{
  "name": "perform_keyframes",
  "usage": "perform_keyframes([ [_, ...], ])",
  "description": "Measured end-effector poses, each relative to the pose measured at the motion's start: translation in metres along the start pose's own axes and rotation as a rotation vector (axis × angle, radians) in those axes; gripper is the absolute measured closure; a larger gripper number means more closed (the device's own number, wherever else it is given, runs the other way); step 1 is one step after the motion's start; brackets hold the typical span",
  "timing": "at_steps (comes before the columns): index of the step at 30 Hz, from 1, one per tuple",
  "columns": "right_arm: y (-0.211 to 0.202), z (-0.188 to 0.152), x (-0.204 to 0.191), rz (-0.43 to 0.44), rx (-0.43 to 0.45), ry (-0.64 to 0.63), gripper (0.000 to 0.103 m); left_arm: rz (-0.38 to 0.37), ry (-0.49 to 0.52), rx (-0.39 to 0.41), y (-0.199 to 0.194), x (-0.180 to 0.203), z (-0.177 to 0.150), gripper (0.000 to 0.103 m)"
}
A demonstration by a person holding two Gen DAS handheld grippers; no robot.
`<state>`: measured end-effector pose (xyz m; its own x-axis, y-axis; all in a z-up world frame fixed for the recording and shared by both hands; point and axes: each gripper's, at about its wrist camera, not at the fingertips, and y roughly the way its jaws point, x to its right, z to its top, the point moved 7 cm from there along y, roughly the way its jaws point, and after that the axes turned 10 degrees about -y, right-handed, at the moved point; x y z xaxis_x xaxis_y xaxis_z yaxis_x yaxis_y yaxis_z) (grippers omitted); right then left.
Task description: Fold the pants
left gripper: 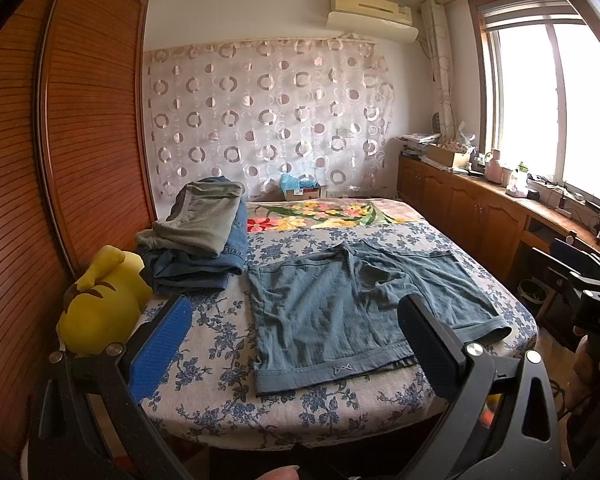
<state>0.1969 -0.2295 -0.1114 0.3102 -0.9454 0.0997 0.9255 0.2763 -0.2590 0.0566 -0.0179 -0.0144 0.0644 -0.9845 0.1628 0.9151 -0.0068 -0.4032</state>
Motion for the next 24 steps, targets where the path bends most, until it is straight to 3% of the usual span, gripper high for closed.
perform_keyframes([
  [17, 0.000, 0.000, 0.000, 0.000, 0.001, 0.001, 0.000, -0.001, 0.000, -0.001, 0.000, 0.003, 0.000, 0.000],
  [24, 0.003, -0.004, 0.001, -0.001, -0.013, 0.001, 0.000, -0.002, 0.012, -0.036, 0.000, 0.024, -0.001, 0.000],
])
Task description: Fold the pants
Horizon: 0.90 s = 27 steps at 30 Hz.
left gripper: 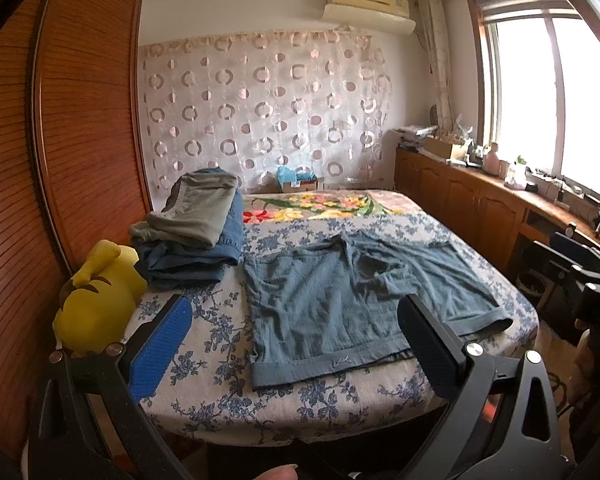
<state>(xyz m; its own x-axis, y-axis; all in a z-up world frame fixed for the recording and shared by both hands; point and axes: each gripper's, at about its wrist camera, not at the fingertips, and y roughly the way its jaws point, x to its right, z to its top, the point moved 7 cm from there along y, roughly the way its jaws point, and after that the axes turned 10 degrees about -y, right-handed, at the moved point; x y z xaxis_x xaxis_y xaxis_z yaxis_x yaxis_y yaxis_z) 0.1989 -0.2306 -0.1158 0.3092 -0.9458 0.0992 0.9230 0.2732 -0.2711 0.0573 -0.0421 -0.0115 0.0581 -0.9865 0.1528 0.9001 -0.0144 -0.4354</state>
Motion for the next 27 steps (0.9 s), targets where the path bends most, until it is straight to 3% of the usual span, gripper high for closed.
perform_keyframes([
  [16, 0.021, -0.010, 0.015, -0.023, -0.076, -0.001, 0.000, -0.054, -0.016, -0.173, 0.057, -0.018, -0.044, 0.000],
  [27, 0.047, -0.013, 0.037, -0.011, -0.123, 0.004, 0.005, -0.131, 0.008, -0.238, 0.092, -0.013, -0.058, 0.000],
])
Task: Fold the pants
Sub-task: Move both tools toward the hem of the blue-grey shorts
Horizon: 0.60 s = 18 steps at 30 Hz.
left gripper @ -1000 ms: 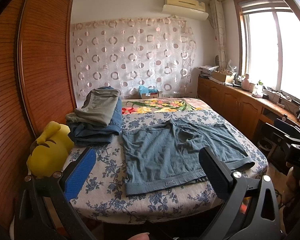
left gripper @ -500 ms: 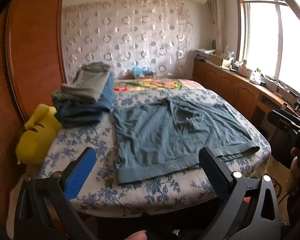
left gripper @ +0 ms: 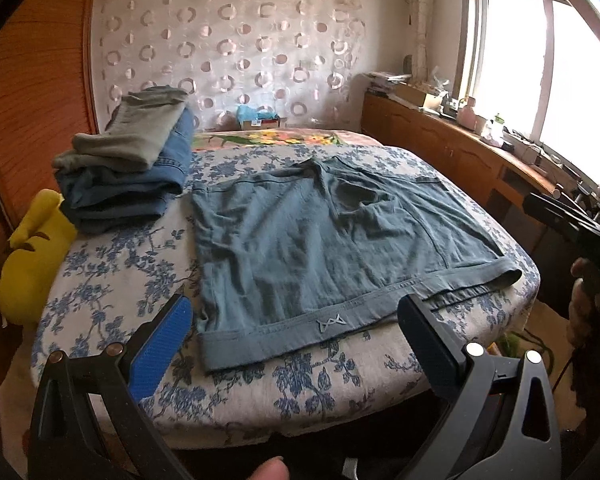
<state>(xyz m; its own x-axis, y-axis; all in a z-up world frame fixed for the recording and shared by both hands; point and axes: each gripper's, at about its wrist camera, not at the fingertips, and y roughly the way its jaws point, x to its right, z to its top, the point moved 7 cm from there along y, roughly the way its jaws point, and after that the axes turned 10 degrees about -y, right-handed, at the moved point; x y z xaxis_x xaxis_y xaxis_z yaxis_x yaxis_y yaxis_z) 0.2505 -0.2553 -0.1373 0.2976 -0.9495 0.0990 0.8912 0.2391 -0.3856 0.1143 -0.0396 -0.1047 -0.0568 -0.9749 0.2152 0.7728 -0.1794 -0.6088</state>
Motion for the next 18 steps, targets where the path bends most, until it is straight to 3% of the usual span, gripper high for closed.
perform_keyframes([
  [7, 0.025, 0.004, 0.025, 0.009, -0.060, -0.013, 0.018, -0.017, 0.022, -0.030, 0.021, -0.004, 0.008, 0.000],
  [14, 0.056, 0.011, 0.049, -0.014, -0.148, -0.043, 0.022, -0.037, 0.025, -0.039, 0.038, -0.009, 0.018, 0.000],
  [18, 0.074, 0.017, 0.062, -0.006, -0.203, -0.015, 0.035, -0.033, 0.017, -0.043, 0.047, -0.015, 0.021, 0.000],
])
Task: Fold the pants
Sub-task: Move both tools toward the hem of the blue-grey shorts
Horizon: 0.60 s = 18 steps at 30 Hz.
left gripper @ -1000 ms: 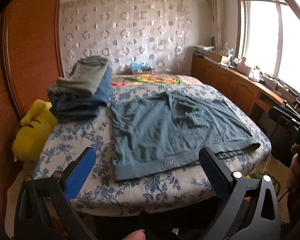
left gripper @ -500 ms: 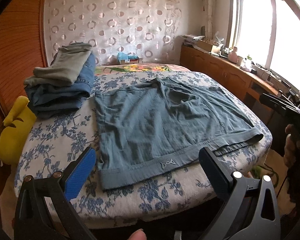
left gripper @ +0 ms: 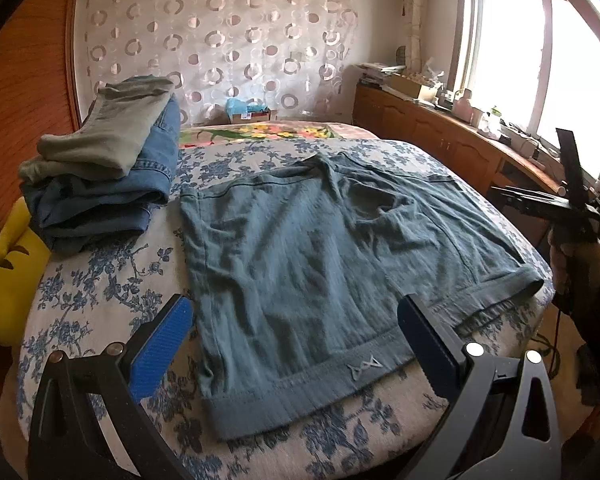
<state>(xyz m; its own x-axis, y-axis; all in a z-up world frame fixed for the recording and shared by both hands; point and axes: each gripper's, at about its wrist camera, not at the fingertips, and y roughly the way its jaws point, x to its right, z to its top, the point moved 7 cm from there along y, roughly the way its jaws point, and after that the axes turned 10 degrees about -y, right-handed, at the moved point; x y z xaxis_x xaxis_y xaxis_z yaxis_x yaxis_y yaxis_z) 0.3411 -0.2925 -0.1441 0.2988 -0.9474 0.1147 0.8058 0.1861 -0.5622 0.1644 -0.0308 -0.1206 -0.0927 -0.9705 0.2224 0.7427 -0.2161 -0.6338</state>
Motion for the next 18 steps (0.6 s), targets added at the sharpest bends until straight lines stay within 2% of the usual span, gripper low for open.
perform_keyframes([
  [1, 0.004, 0.003, 0.003, 0.007, -0.015, 0.012, 0.042, 0.000, -0.004, -0.005, 0.002, -0.001, 0.000, 0.000],
  [4, 0.016, 0.007, 0.009, 0.027, -0.066, 0.043, 0.056, -0.027, -0.015, -0.014, 0.005, -0.002, 0.000, 0.000],
  [12, 0.033, 0.025, 0.020, 0.005, -0.175, 0.067, 0.065, -0.024, -0.013, -0.017, 0.013, -0.003, -0.002, 0.000],
  [18, 0.027, 0.030, 0.021, -0.022, -0.181, 0.102, 0.079, -0.017, -0.015, -0.020, 0.013, -0.005, -0.003, 0.000],
])
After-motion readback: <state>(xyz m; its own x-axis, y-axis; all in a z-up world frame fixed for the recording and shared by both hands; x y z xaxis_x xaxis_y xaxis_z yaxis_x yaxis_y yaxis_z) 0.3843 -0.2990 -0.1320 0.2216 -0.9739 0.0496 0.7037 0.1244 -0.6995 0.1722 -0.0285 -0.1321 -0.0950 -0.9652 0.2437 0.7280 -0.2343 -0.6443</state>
